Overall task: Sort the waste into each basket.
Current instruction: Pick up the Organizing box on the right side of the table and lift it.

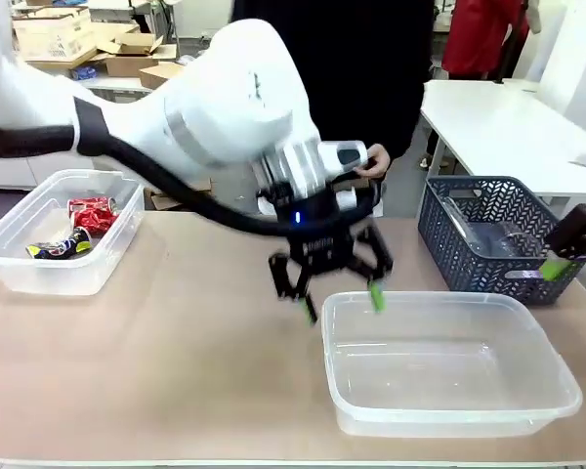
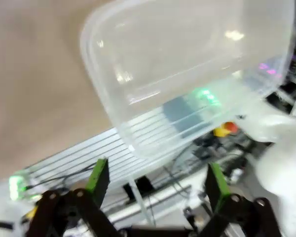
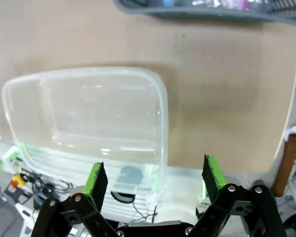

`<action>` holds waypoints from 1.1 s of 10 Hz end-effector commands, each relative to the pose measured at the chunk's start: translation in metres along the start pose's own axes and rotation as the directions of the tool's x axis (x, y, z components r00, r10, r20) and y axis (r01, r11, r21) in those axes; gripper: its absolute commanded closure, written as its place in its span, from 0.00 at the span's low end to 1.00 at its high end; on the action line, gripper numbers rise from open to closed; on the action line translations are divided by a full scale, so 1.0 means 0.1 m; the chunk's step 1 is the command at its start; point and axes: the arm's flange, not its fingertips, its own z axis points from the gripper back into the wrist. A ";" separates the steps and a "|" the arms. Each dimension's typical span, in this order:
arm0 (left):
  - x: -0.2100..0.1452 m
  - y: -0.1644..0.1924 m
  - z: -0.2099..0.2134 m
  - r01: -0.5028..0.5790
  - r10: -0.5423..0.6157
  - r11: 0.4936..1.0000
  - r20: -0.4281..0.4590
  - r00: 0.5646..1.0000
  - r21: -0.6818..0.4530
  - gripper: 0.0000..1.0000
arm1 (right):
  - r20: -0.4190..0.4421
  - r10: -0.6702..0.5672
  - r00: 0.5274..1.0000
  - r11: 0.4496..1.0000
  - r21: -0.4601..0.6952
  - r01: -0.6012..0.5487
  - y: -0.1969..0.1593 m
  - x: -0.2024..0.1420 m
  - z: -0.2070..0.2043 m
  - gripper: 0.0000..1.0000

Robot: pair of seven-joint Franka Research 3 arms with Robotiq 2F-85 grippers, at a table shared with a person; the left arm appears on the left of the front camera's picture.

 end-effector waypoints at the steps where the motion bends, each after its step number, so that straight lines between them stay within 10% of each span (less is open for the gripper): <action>1: -0.33 -0.06 -0.35 -0.092 0.085 0.988 0.059 0.995 0.124 0.00 | -0.037 -0.009 0.999 1.000 -0.017 0.009 0.02 -0.07 -0.59 0.00; 11: 0.09 0.17 -0.84 -0.287 0.241 0.944 0.253 0.937 0.162 0.00 | -0.362 -0.094 0.928 0.987 -0.154 0.040 -0.13 -0.60 -1.72 0.00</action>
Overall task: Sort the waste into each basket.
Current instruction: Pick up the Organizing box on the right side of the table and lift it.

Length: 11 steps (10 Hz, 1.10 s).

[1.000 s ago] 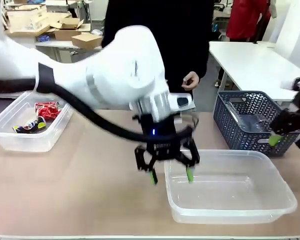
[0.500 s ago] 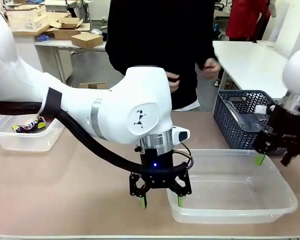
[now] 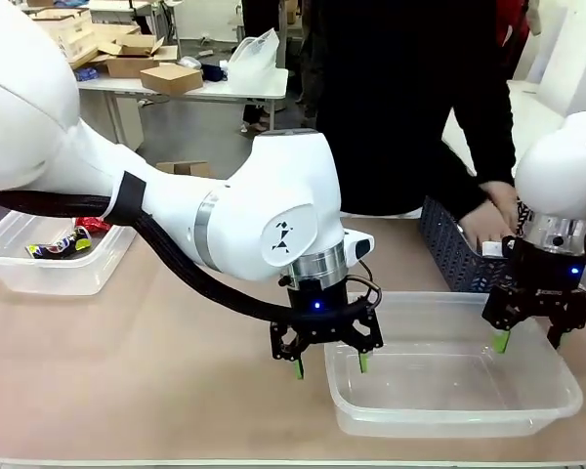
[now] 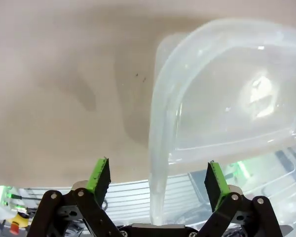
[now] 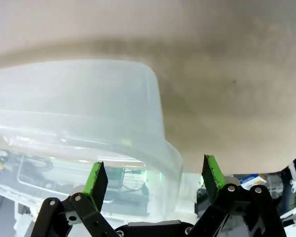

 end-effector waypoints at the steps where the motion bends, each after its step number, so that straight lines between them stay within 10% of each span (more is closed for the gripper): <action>1: 0.02 0.02 -0.04 -0.049 0.048 0.999 0.027 0.998 0.019 0.00 | 0.017 -0.074 0.997 0.997 -0.011 0.074 -0.19 -0.80 -0.73 0.00; 6: 0.08 0.09 -0.07 -0.065 0.064 0.998 0.017 0.998 0.008 0.00 | 0.018 -0.067 0.998 0.997 -0.028 0.067 -0.18 -0.80 -0.73 0.00; 7: 0.08 0.08 -0.08 -0.067 0.067 0.998 -0.006 0.998 0.001 0.60 | 0.019 -0.040 0.999 0.999 -0.031 0.041 -0.18 -0.81 -0.72 0.56; 8: 0.08 0.09 -0.07 -0.068 0.068 0.998 -0.002 0.998 -0.004 0.60 | 0.020 -0.034 0.999 0.999 -0.033 0.034 -0.18 -0.83 -0.71 0.57; 9: 0.08 0.10 -0.06 -0.066 0.066 0.998 0.007 0.998 -0.005 1.00 | 0.019 -0.040 0.999 0.998 -0.040 0.040 -0.19 -0.83 -0.71 1.00; 10: 0.09 0.11 -0.06 -0.065 0.065 0.998 0.020 0.998 -0.003 0.64 | 0.016 -0.038 0.999 0.998 -0.044 0.039 -0.19 -0.83 -0.71 1.00; 11: 0.09 0.11 -0.06 -0.066 0.066 0.998 0.019 0.998 0.000 1.00 | 0.014 -0.035 0.999 0.998 -0.048 0.036 -0.19 -0.84 -0.71 1.00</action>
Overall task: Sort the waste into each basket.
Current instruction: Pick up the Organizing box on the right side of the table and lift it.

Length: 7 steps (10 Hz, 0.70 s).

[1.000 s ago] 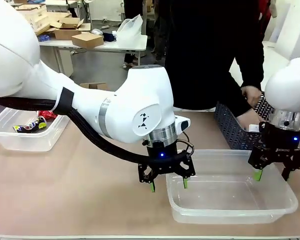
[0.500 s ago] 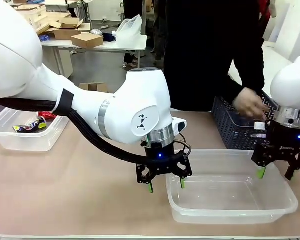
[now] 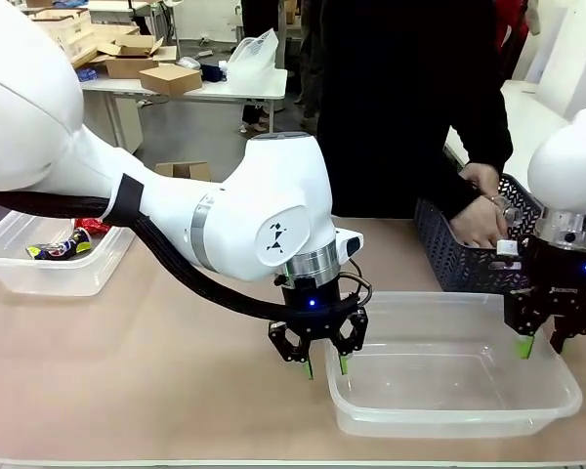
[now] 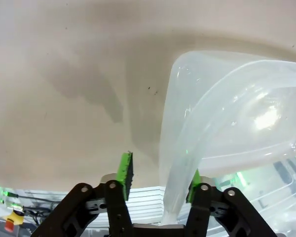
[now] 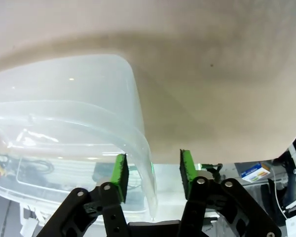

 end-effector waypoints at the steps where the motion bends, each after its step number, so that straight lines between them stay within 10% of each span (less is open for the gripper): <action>1: -0.01 0.03 -0.01 -0.016 0.016 1.000 0.022 1.000 -0.001 1.00 | 0.011 0.018 1.000 0.999 -0.040 -0.017 -0.10 -0.75 -0.80 0.85; 3: -0.01 0.04 -0.02 -0.025 0.024 1.000 0.031 0.999 0.008 1.00 | 0.012 -0.004 1.000 0.998 -0.059 0.004 -0.13 -0.75 -0.78 1.00; 7: -0.03 0.05 0.00 -0.022 0.022 1.000 0.019 1.000 0.005 1.00 | 0.030 -0.006 1.000 0.998 -0.060 0.008 -0.14 -0.73 -0.78 1.00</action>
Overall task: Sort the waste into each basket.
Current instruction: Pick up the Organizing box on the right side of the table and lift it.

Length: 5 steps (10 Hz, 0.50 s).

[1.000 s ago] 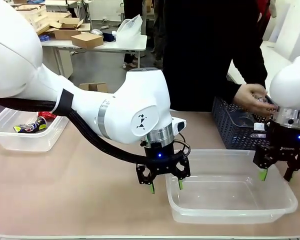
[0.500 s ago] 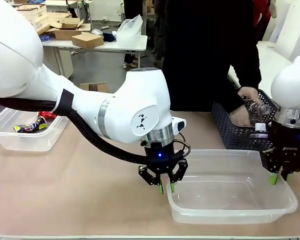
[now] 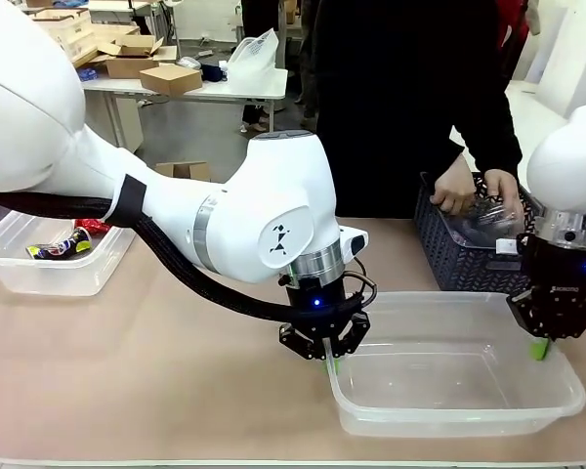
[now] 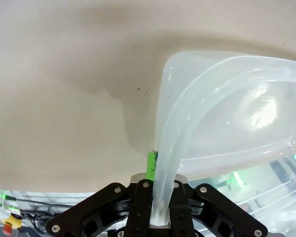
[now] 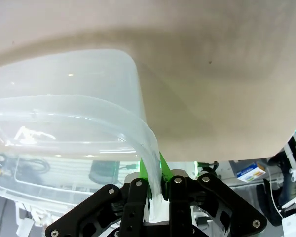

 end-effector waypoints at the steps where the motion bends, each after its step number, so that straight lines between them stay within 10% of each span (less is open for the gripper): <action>1: 0.00 0.11 -0.01 -0.033 0.033 0.999 -0.002 0.999 0.021 1.00 | 0.031 -0.025 0.999 0.999 -0.038 0.026 -0.16 -0.70 -0.79 1.00; 5: 0.05 0.32 0.75 0.038 -0.037 0.999 0.011 0.999 -0.026 1.00 | 0.056 -0.011 0.998 0.999 -0.051 0.013 -0.05 -0.81 -0.02 1.00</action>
